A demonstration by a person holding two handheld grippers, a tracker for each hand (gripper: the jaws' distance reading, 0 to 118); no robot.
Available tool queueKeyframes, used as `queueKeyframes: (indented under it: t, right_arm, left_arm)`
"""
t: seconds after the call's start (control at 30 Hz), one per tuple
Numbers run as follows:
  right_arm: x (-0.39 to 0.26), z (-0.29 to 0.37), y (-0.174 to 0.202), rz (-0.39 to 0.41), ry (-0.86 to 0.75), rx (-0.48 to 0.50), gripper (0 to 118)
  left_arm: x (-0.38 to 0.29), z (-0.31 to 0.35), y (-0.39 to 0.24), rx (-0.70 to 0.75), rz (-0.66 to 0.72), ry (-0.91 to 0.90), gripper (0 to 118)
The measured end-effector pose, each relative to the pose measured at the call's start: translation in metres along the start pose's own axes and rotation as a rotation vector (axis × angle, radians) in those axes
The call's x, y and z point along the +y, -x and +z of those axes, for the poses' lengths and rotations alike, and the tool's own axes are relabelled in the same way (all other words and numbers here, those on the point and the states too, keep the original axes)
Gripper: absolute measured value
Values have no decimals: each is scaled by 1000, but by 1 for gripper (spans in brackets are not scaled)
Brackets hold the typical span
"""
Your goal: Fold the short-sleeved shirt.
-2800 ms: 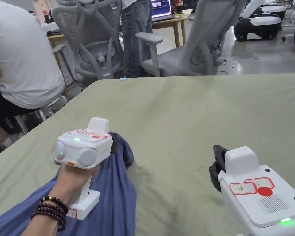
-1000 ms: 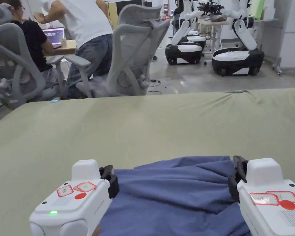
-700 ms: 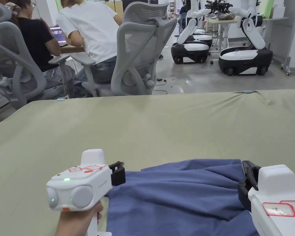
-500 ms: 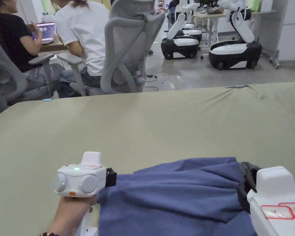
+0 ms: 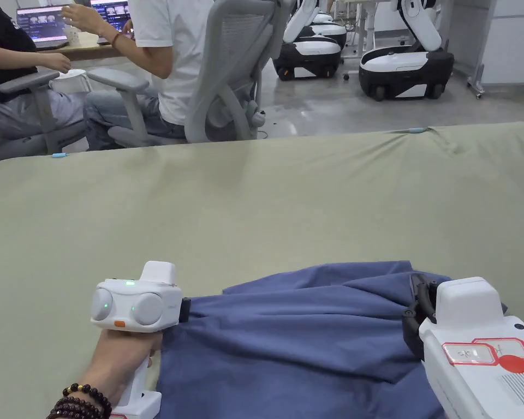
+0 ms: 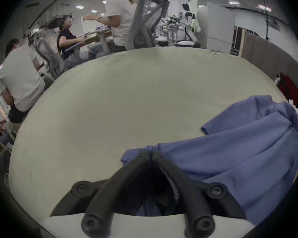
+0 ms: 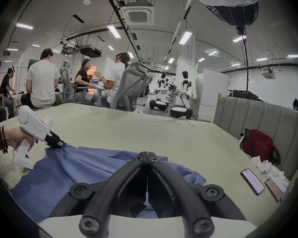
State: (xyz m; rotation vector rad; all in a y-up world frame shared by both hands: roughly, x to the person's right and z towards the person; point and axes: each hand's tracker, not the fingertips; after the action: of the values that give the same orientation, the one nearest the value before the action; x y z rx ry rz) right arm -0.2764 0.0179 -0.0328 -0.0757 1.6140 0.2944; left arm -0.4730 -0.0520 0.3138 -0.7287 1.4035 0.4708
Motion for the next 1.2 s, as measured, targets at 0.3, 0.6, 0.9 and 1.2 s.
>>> queueKeyframes:
  t: [0.3,0.6,0.9,1.2]
  right_arm:
    - [4,5,-47,-91,64,-12,19]
    - [-51,-59,-132,-229,405,-62,110]
    - [-75,-98,-126,-237,570,73,34]
    - [-65,-82,-112,-245,428,76,6]
  left_arm:
    - [10,64,-3,-35,53,-107,1]
    - [19,87,-16,-53,55,-158,1]
    - [20,80,-21,-50,39,-148,1]
    - [21,87,-15,-61,54,-180,1]
